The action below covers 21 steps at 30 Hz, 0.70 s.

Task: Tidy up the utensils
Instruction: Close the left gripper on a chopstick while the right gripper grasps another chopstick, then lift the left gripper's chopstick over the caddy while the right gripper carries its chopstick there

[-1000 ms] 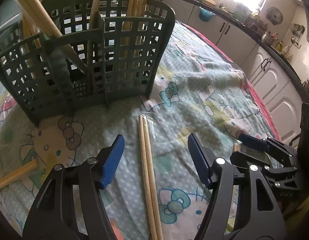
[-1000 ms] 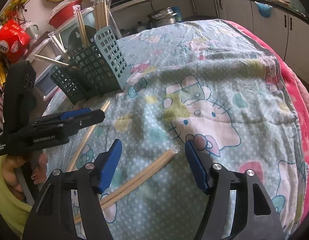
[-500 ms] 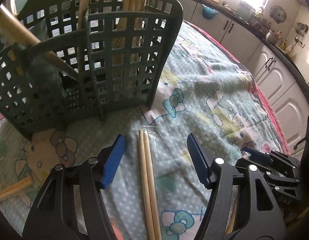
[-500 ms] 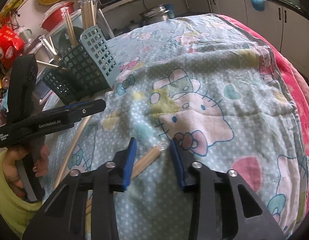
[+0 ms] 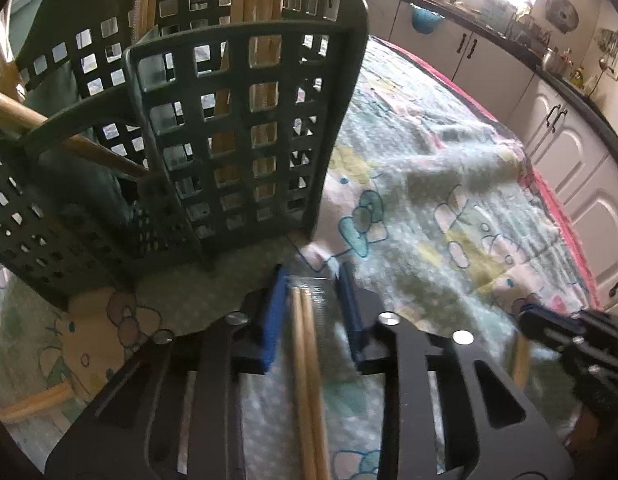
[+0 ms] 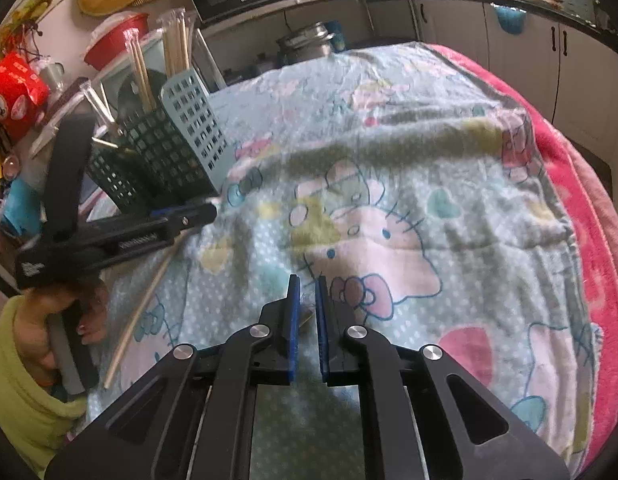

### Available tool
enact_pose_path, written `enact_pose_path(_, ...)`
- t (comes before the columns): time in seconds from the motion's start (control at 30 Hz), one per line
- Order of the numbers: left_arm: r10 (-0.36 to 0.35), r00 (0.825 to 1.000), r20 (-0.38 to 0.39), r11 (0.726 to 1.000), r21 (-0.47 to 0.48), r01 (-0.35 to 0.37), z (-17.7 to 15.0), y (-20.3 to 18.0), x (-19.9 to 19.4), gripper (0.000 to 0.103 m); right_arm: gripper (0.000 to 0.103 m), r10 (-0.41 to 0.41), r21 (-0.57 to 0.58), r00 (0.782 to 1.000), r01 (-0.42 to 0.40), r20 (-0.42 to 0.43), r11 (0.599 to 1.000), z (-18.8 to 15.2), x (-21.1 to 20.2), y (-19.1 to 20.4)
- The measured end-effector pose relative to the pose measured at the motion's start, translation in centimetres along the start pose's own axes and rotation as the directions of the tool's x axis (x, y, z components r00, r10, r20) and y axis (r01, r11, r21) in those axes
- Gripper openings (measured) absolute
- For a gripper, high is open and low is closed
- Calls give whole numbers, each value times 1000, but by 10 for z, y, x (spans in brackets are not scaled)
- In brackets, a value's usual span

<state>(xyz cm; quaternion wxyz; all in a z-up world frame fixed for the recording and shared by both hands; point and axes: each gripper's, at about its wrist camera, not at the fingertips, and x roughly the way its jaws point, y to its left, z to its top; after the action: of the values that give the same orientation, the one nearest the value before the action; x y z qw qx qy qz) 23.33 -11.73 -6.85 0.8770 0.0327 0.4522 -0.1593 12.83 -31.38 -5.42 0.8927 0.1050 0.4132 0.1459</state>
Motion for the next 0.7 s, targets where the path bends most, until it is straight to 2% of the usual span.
enact_pose_path(0.07, -10, 1000, 0, 1000, -10, 10, 0, 3, -1, 16, 8, -1, -5, 1000, 1, 24, 1000, 3, -6, 1)
enact_pose_path(0.2, -38, 999, 14, 999, -22, 38, -1, 6, -11, 5, 7, -1, -29, 997, 3, 72, 1000, 13, -19, 6)
enact_pose_path(0.37, -86, 993, 82, 996, -21, 88, -1, 5, -44, 5, 7, 7, -56, 993, -1, 117, 998, 23, -32, 12)
enact_pose_path(0.53, -131, 976, 175, 991, -16, 136, 4, 6, -89, 5, 7, 39, -104, 986, -22, 160, 994, 35, -45, 28)
enact_pose_path(0.7, -134, 953, 272, 990, -14, 143, 11, 13, -132, 4, 6, 90, -187, 973, -50, 213, 981, 53, -62, 56)
